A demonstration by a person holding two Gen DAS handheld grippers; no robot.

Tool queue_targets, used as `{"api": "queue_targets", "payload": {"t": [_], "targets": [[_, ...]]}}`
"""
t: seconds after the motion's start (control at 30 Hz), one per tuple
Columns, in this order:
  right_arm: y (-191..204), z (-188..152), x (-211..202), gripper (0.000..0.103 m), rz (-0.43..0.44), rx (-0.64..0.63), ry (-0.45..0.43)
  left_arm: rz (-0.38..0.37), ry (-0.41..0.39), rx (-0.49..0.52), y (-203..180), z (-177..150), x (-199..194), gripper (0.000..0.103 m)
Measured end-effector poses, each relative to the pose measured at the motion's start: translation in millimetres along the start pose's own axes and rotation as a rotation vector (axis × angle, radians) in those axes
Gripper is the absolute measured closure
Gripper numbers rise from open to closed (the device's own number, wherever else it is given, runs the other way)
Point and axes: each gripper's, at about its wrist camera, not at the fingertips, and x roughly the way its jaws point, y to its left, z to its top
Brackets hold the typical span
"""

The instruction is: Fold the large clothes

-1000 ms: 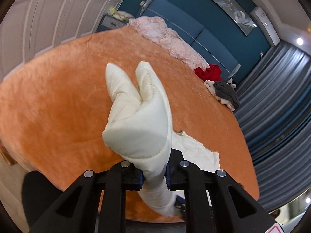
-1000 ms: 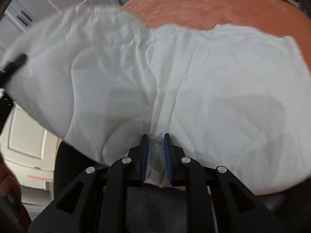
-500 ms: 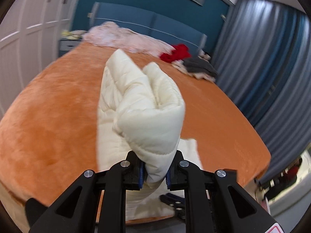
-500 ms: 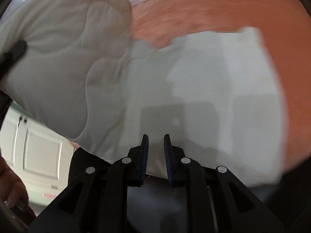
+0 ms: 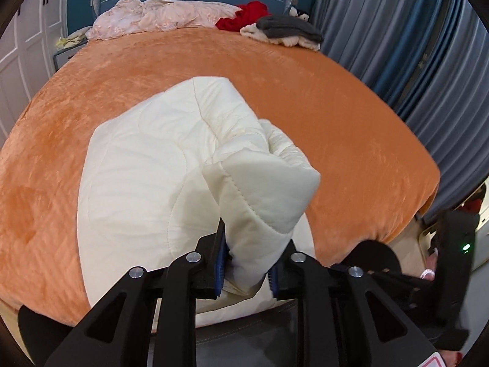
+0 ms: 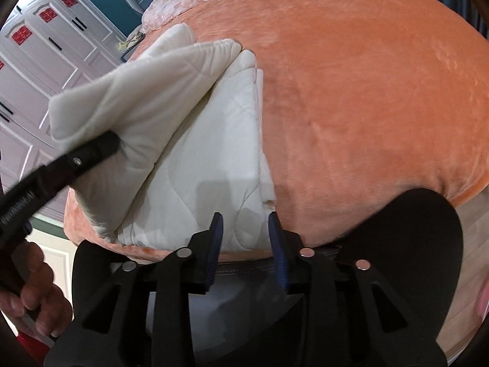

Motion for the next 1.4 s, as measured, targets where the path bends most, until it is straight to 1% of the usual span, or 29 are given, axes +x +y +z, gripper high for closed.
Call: {"api": "queue_targets", "payload": {"t": [0.07, 0.17, 0.2, 0.23, 0.27, 0.3, 0.37, 0.4, 0.43, 0.47, 0.53, 0.57, 0.67, 0.7, 0.77, 0.8, 0.83, 0.87, 0.93, 1.0, 1.07, 1.13, 1.17, 1.23, 1.4], "targets": [[6, 4, -5, 0.061, 0.001, -0.008, -0.018, 0.000, 0.003, -0.001, -4, -2, 0, 0.079], [3, 14, -26, 0.053, 0.018, -0.009, -0.068, -0.021, 0.008, -0.011, -4, -4, -8, 0.064], [4, 17, -31, 0.053, 0.023, -0.012, -0.085, -0.035, 0.010, -0.014, -3, -5, -13, 0.053], [9, 22, -42, 0.049, 0.030, -0.024, -0.118, -0.055, 0.010, -0.017, -2, -7, -21, 0.042], [14, 27, -53, 0.045, 0.034, -0.039, -0.151, -0.073, 0.001, -0.023, 1, -10, -30, 0.036], [23, 33, -64, 0.043, 0.040, -0.059, -0.187, -0.084, -0.014, -0.041, 5, -13, -42, 0.027], [37, 43, -81, 0.034, 0.060, -0.103, -0.241, -0.079, -0.045, -0.080, 17, -17, -62, 0.026], [43, 47, -84, 0.032, 0.070, -0.120, -0.254, -0.080, -0.053, -0.096, 23, -19, -68, 0.026], [52, 52, -88, 0.028, 0.088, -0.145, -0.266, -0.067, -0.060, -0.130, 34, -20, -76, 0.026], [61, 56, -88, 0.028, 0.110, -0.164, -0.270, -0.040, -0.061, -0.175, 47, -20, -80, 0.026], [74, 62, -83, 0.028, 0.143, -0.180, -0.262, -0.012, -0.053, -0.249, 69, -21, -82, 0.026], [81, 65, -76, 0.028, 0.154, -0.184, -0.250, 0.013, -0.047, -0.280, 80, -21, -80, 0.026], [96, 66, -53, 0.028, 0.141, -0.198, -0.196, 0.083, -0.018, -0.329, 100, -21, -72, 0.028], [98, 66, -43, 0.031, 0.141, -0.206, -0.169, 0.095, -0.008, -0.333, 104, -22, -69, 0.029], [101, 62, -32, 0.053, 0.146, -0.219, -0.126, 0.108, 0.001, -0.330, 105, -21, -65, 0.031], [100, 58, -30, 0.061, 0.120, -0.230, -0.116, 0.112, 0.009, -0.322, 104, -21, -63, 0.032], [99, 52, -30, 0.079, 0.115, -0.239, -0.108, 0.113, 0.014, -0.316, 104, -20, -60, 0.034], [96, 50, -33, 0.085, 0.118, -0.238, -0.098, 0.117, 0.024, -0.312, 103, -20, -57, 0.034], [87, 43, -40, 0.090, 0.115, -0.225, -0.087, 0.110, 0.040, -0.304, 101, -21, -52, 0.036], [77, 32, -44, 0.091, 0.070, -0.233, -0.075, 0.106, 0.057, -0.295, 97, -22, -47, 0.037], [69, 23, -41, 0.091, 0.041, -0.212, -0.047, 0.108, 0.076, -0.277, 93, -24, -40, 0.039], [56, 15, -33, 0.091, 0.022, -0.182, -0.016, 0.108, 0.106, -0.265, 90, -28, -31, 0.044], [50, 11, -28, 0.091, 0.009, -0.171, -0.004, 0.109, 0.123, -0.261, 88, -31, -27, 0.045], [41, 5, -15, 0.091, -0.011, -0.154, 0.021, 0.106, 0.144, -0.257, 85, -35, -19, 0.045], [35, -6, 18, 0.091, -0.070, -0.169, 0.079, 0.152, 0.172, -0.213, 75, -41, -5, 0.045]]}}
